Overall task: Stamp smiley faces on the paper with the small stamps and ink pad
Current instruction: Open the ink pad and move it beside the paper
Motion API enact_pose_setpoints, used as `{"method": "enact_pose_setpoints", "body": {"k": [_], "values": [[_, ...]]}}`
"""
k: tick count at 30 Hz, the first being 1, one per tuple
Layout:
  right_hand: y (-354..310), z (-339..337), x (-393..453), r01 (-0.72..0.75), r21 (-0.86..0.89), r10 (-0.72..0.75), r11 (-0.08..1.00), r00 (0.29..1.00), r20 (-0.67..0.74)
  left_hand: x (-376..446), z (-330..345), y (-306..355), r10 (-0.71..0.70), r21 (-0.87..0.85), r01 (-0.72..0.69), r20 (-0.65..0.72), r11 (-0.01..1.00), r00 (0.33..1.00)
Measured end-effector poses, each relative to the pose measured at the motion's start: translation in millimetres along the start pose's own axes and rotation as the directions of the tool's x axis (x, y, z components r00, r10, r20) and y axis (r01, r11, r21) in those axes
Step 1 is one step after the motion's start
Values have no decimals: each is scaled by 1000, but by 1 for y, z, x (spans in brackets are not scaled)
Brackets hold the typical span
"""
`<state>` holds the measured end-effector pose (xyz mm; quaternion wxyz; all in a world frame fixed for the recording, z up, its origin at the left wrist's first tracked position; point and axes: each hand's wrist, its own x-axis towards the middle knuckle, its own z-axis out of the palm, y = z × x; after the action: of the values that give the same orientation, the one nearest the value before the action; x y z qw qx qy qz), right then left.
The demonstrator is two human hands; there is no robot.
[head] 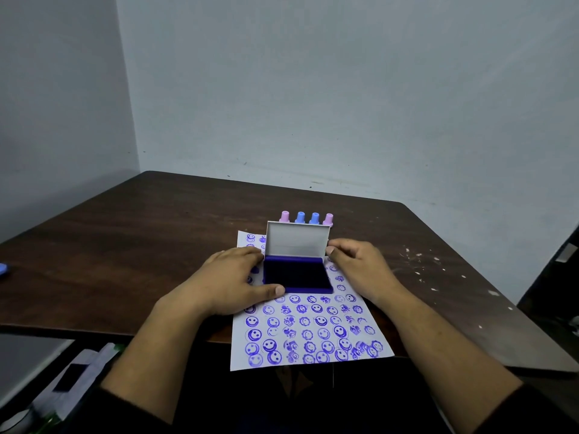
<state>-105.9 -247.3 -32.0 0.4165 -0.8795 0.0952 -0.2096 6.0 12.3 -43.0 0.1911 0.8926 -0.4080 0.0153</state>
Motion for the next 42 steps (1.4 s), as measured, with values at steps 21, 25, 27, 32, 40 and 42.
{"method": "enact_pose_setpoints", "body": {"k": [21,25,27,32,40,42], "values": [[5,3,5,-10,-62,9,998,1000,-17,-1,-2,2,10,13,-10,1,1000,1000],[2,3,3,-14,-54,14,998,1000,-3,-2,-3,3,10,9,-11,6,1000,1000],[0,2,1,-9,-73,9,997,1000,8,-2,-4,3,2,11,-2,19,1000,1000],[-4,0,-6,67,-147,-48,987,990,130,-2,-4,4,-21,27,20,28,999,999],[-10,1,-12,122,-309,-31,943,958,285,-3,-6,5,-21,11,21,40,1000,999],[-11,1,-13,150,-303,-58,941,955,291,-3,-7,4,-31,1,31,61,1000,998]]}}
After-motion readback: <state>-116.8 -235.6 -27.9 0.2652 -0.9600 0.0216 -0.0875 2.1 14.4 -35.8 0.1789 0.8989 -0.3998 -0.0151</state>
